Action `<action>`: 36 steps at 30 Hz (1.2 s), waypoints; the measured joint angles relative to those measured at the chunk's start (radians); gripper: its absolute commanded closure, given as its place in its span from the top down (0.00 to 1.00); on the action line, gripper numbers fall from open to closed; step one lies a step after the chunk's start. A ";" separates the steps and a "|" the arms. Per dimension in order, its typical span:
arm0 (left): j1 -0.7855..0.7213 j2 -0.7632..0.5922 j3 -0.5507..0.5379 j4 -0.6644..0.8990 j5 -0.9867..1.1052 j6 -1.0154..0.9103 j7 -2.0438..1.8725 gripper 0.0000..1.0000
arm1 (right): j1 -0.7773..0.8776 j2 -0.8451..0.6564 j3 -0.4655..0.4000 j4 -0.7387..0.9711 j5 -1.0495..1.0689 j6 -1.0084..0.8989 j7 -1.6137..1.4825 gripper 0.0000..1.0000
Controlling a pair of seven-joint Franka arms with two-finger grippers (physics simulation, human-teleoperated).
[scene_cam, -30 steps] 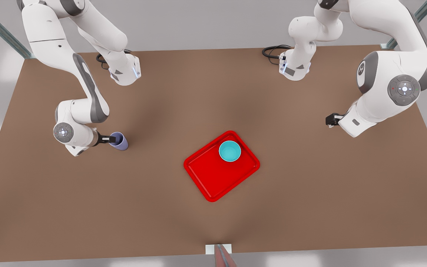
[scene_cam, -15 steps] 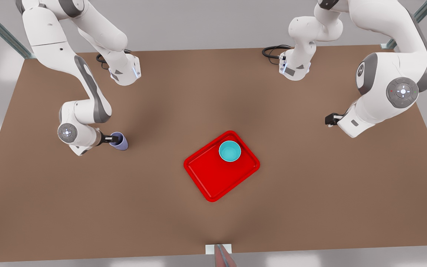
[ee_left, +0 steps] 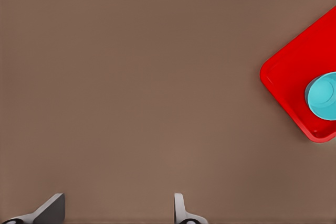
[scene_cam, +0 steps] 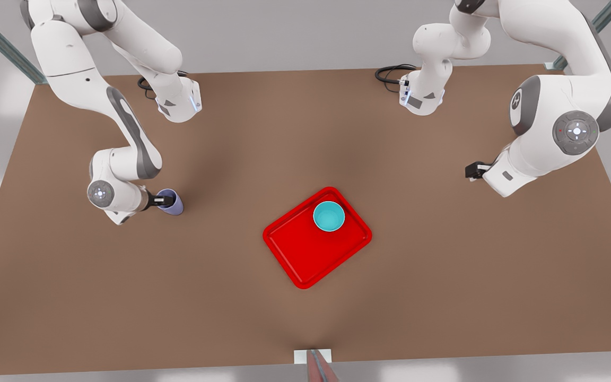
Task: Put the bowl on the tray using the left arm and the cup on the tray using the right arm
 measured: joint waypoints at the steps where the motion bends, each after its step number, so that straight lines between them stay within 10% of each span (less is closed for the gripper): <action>1: 0.000 0.000 0.000 0.000 0.000 -0.001 0.001 1.00 | -0.005 0.003 0.000 0.000 0.000 0.004 0.000 1.00; 10: 0.000 0.002 0.000 -0.006 0.000 0.000 0.003 1.00 | -0.022 0.030 0.000 0.000 -0.015 0.022 0.000 1.00; 12: 0.001 0.002 0.000 -0.008 0.000 0.000 0.003 1.00 | -0.018 0.030 0.000 0.000 -0.020 0.022 -0.011 0.53; 17: 0.000 0.002 0.001 -0.011 0.000 -0.003 0.001 1.00 | -0.003 0.030 0.001 0.000 -0.020 0.020 -0.012 0.21; 30: -0.006 0.000 0.000 -0.015 0.000 -0.014 -0.002 1.00 | -0.006 0.027 0.005 0.022 -0.015 -0.023 -0.004 0.21; 36: -0.006 0.000 0.000 -0.015 0.000 -0.014 -0.002 1.00 | 0.012 0.020 0.115 0.268 0.030 -0.330 0.009 0.21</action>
